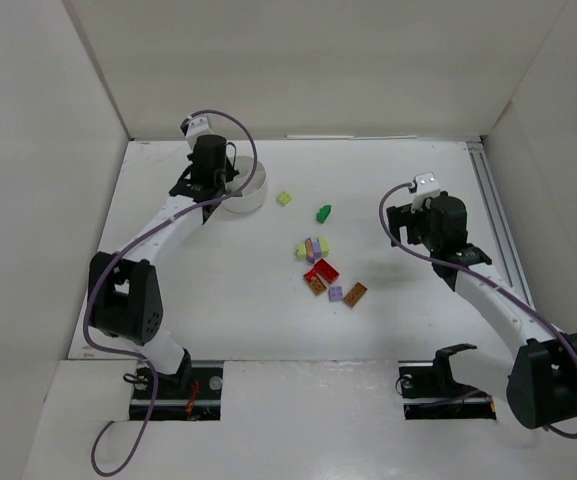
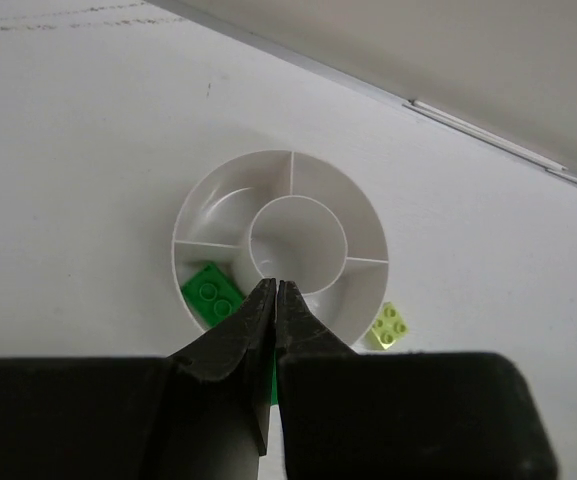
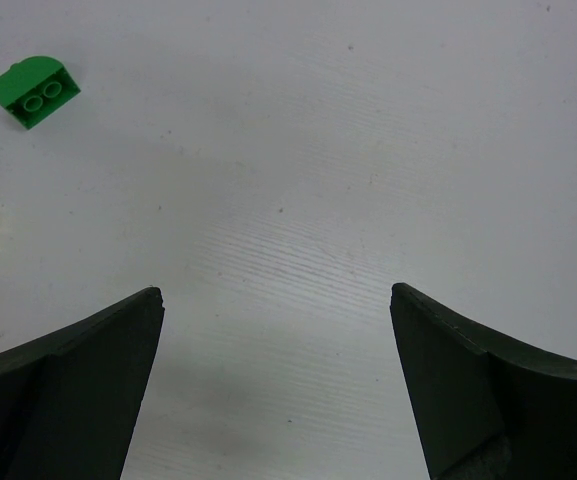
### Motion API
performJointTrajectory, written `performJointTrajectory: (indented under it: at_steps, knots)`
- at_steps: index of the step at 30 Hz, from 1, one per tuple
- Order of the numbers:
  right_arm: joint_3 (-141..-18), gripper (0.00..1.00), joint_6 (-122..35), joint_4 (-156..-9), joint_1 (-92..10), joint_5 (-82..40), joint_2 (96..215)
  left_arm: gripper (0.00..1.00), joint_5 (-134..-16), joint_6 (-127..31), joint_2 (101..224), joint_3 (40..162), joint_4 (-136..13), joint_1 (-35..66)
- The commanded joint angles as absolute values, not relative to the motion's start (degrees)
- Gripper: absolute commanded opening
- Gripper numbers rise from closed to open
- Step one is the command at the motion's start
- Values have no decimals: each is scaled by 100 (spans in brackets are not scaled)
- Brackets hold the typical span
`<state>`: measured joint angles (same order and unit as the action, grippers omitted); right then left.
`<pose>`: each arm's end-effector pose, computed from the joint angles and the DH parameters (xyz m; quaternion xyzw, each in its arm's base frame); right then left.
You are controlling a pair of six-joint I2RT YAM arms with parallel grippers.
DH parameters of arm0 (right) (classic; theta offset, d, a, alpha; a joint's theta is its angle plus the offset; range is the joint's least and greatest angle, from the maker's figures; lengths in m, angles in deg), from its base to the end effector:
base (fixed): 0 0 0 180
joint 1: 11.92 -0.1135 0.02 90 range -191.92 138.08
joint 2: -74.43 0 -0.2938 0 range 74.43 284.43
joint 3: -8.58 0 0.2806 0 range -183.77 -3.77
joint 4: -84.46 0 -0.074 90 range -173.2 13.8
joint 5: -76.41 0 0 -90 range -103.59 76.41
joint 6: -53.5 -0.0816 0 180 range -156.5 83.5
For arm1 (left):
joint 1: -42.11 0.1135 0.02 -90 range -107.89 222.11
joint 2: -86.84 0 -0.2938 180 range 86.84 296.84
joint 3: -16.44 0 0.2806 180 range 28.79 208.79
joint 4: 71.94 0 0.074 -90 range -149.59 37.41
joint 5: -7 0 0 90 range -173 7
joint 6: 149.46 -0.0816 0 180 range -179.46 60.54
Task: Sort the legos into containers by color
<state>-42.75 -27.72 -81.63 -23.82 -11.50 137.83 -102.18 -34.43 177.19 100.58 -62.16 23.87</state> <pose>0.2968 0.0595 0.2494 -0.1427 0.8358 -0.0010 0.5302 0.4320 -0.1141 0.3353 -0.1467 0.7801 -0.0951 0.6007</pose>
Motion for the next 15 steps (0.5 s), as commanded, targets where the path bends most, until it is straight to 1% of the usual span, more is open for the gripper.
performJointTrajectory:
  at_steps: [1,9,15]
  knots:
    - [-4709,100,-2718,-8328,-2317,-998,13946,0,-10076,-3274,17816,10244,-6556,2584]
    - [-4903,100,-2718,-8328,-2317,-998,14211,0,-10048,-3327,18106,10297,-6829,2637]
    - [-4903,100,-2718,-8328,-2317,-998,14211,0,-9821,-2924,18396,10244,-7067,2796]
